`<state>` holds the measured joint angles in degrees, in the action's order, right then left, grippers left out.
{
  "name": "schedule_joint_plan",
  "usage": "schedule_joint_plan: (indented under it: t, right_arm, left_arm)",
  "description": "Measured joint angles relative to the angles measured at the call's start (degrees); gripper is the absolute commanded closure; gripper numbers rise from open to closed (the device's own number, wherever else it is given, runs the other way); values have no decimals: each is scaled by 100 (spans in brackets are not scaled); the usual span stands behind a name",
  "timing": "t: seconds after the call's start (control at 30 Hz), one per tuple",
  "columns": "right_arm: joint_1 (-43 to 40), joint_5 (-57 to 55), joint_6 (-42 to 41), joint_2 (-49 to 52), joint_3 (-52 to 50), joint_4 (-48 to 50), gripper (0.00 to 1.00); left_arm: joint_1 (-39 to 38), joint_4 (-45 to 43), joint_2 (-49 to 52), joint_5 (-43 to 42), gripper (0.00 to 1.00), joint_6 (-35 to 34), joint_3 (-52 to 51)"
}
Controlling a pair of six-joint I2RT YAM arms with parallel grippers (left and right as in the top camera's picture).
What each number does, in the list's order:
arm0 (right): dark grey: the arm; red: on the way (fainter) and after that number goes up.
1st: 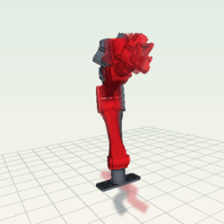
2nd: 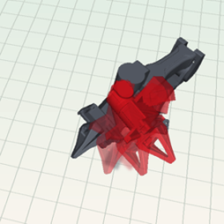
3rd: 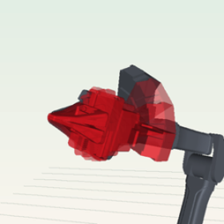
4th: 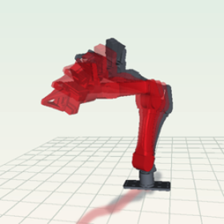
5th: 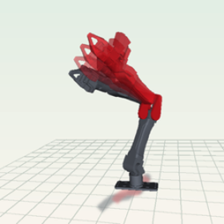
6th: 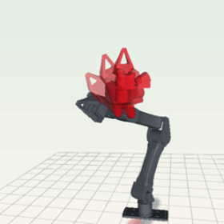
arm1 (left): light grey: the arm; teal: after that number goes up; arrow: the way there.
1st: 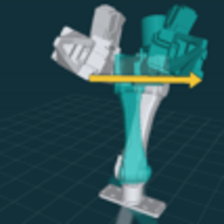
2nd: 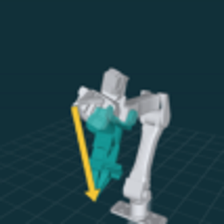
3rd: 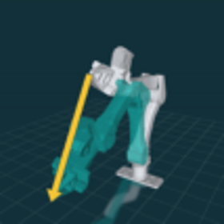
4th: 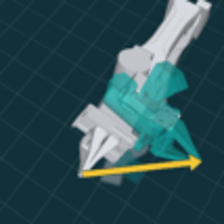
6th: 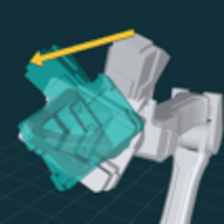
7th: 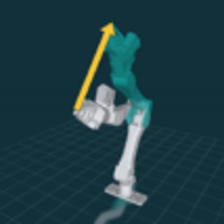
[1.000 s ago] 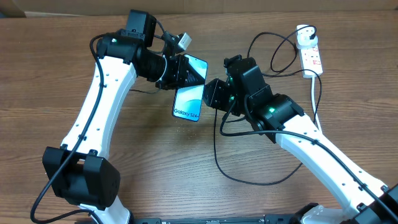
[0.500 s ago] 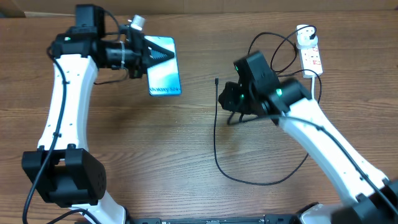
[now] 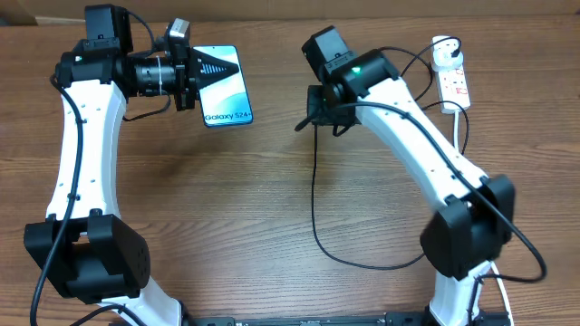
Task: Plug charger to phone and switch on socket
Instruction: 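Lower the right gripper over the black USB-C cable end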
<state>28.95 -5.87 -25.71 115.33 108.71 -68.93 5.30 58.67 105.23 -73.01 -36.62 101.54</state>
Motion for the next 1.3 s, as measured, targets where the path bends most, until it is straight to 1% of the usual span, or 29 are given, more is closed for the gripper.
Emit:
schedule_joint_plan:
  t: [0.13,0.17,0.3,0.57,0.77,0.9,1.07,1.3]
  right_arm:
    - [15,-72,59,297,0,245,66]
    - [24,-92,76,350,0,308,68]
    - [85,-190,142,557,0,566,70]
    - [151,-251,184,835,0,804,72]
    - [151,-262,197,1099,0,850,73]
    - [151,-361,210,1370,0,855,74]
    - [151,-468,302,1609,-2,885,74]
    - [151,-509,540,1641,-13,1198,73]
  left_arm:
    - [46,-157,0,-11,96,-345,0]
    - [59,-201,0,-11,96,-407,0]
    - [149,-332,0,17,96,-549,-2]
    - [188,-341,103,68,96,-544,-2]
    - [181,-343,734,-118,96,-505,-2]
    - [177,-293,1156,-352,96,-321,-4]
    - [144,-186,1224,-474,96,-146,-15]
    - [105,-168,1224,-520,96,-24,-15]
